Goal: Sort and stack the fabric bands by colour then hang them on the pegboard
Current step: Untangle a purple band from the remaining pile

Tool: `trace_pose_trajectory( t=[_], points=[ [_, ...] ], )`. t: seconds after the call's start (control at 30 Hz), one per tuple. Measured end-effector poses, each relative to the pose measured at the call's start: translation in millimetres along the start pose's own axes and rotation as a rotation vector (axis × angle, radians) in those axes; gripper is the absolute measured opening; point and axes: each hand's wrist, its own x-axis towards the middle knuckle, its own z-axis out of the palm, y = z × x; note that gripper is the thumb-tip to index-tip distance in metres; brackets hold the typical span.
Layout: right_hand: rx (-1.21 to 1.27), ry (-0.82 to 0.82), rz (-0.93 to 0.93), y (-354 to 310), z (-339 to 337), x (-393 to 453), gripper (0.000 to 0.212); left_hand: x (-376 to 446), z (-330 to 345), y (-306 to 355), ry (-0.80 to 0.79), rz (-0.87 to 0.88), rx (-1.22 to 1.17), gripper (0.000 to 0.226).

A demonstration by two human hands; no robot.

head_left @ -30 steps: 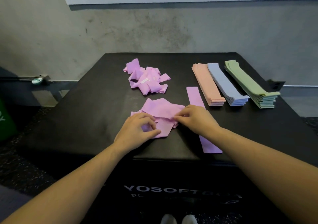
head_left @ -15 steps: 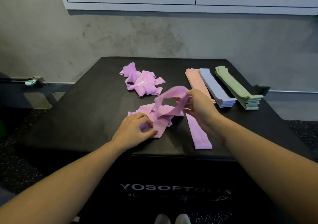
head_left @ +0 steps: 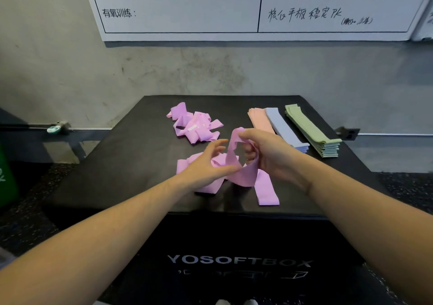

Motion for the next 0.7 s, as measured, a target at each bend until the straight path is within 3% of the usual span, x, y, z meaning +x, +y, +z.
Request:
trace_pose_trajectory(
  t=[0.13, 0.2, 0.47, 0.6, 0.7],
  points=[
    [-0.027, -0.050, -0.082, -14.9, -6.1, -18.9, 0.014, -4.6, 3.3, 29.3, 0.042, 0.040, 0.008, 0.026],
    [-0.001, -0.044, -0.077, -20.8, -9.9, -25.6, 0.012, -7.6, 3.5, 39.4, 0.103, 0.038, -0.034, 0.014],
    [-0.105, 0.075, -0.150, -39.6, -32.6, -44.0, 0.042, -27.3, -4.9, 85.3, 0.108, -0.011, -0.430, 0.008],
    [-0.273, 0.109, -0.208, -43.3, -41.5, -60.1, 0.020, -36.7, -7.0, 104.2, 0.138, -0.005, -0.430, 0.010],
    [-0.352, 0.109, -0.240, -45.4, -46.6, -69.1, 0.022, -46.4, -6.2, 116.0, 0.128, -0.008, -0.430, 0.012]
  ],
)
